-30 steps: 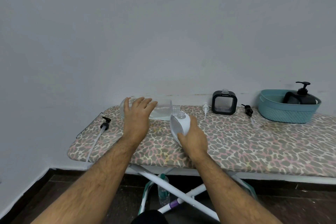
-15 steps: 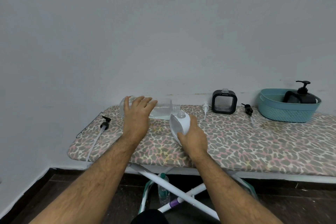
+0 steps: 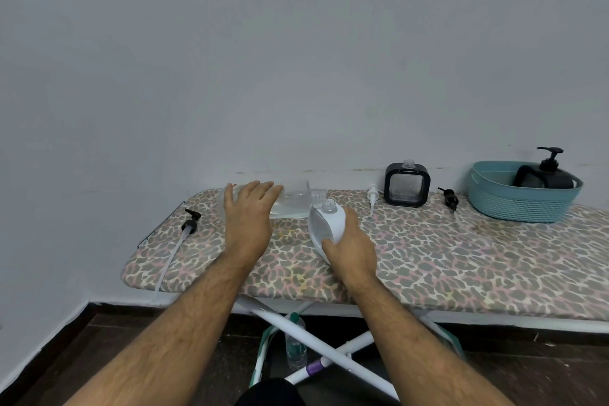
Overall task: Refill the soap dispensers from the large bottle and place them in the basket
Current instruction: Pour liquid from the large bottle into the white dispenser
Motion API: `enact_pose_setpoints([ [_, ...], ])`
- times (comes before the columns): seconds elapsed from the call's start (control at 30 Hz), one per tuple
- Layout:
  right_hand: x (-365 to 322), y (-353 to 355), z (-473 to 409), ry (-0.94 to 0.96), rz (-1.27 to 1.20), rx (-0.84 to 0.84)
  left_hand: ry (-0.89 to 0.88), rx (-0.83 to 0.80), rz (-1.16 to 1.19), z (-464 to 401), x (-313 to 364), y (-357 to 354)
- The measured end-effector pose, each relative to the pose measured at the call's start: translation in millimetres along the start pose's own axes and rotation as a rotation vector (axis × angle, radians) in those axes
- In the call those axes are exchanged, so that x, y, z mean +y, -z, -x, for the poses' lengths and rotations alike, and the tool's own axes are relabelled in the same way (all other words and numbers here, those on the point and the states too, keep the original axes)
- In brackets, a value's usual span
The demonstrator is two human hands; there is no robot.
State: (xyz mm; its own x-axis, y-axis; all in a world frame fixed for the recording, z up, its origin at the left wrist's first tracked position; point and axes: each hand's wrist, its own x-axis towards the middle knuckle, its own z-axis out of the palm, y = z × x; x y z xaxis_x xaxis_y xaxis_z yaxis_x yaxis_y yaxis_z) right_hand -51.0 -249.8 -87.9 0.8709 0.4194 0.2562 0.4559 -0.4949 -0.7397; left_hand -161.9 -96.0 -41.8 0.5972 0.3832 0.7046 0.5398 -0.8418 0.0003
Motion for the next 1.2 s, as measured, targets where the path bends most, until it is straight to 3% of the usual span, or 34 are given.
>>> enact_pose_setpoints([
  [0.3,1,1,0,0.016,-0.004,-0.003,0.106,-0.035,0.116,13,-2,-5],
  [0.5,2,-1,0,0.018,-0.017,-0.011,0.377,0.013,0.543,17,-4,-1],
  [0.77,4,-2,-1,0.013,-0.02,-0.009,0.699,-0.076,0.934,16,-50,-6],
  [1.2,6,-3,-3,0.022,-0.013,-0.018,0.77,-0.051,1.087,27,-115,-23],
])
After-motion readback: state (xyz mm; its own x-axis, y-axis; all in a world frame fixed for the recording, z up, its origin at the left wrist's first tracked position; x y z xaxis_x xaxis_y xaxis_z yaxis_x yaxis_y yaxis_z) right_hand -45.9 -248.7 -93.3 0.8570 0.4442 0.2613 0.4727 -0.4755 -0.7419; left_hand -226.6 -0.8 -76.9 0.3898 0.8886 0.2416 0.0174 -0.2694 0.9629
